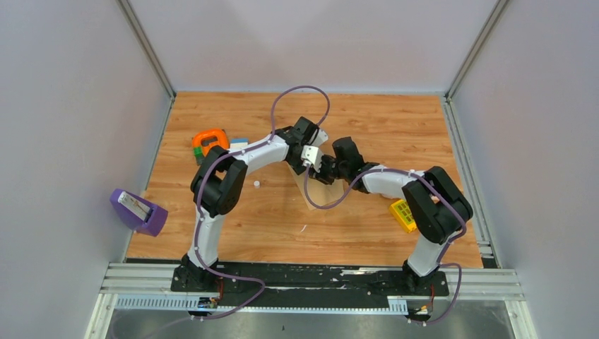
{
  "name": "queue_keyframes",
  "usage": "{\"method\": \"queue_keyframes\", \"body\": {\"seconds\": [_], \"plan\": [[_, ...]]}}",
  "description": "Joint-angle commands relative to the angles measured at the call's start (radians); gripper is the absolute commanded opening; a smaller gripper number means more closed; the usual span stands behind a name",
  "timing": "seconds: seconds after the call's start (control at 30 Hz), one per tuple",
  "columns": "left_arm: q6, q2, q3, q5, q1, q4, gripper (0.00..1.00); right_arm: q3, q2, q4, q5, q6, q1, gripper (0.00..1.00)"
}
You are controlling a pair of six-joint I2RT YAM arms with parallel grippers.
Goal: Place the letter into the envelope and seal it
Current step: Paint the envelope at the center of the board.
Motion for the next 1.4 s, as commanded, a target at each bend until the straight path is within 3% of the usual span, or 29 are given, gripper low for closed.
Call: {"method": "queue_keyframes", "body": {"seconds": [0.0, 0.2, 0.47, 0.9, 1.2, 1.37], "plan": [[0.014, 0.014, -0.001, 0.005, -0.030, -0.008, 1.00, 0.062, 0.001, -0.142, -0.083, -0.041, 0.008, 0.00], [0.012, 0.015, 0.001, 0.002, -0.030, -0.007, 1.00, 0.083, -0.014, -0.295, -0.226, -0.086, -0.029, 0.00], [0.008, 0.015, 0.003, 0.034, -0.031, -0.015, 1.00, 0.068, -0.015, -0.228, -0.283, -0.016, -0.033, 0.00], [0.017, 0.012, -0.004, 0.086, -0.041, -0.022, 1.00, -0.039, 0.003, 0.111, -0.037, 0.048, -0.008, 0.00], [0.023, 0.002, -0.014, 0.095, -0.045, -0.020, 1.00, -0.052, 0.006, 0.159, 0.065, 0.024, 0.000, 0.00], [0.026, -0.002, -0.022, 0.086, -0.045, -0.015, 1.00, -0.049, -0.010, 0.129, 0.040, 0.019, -0.001, 0.00]]}}
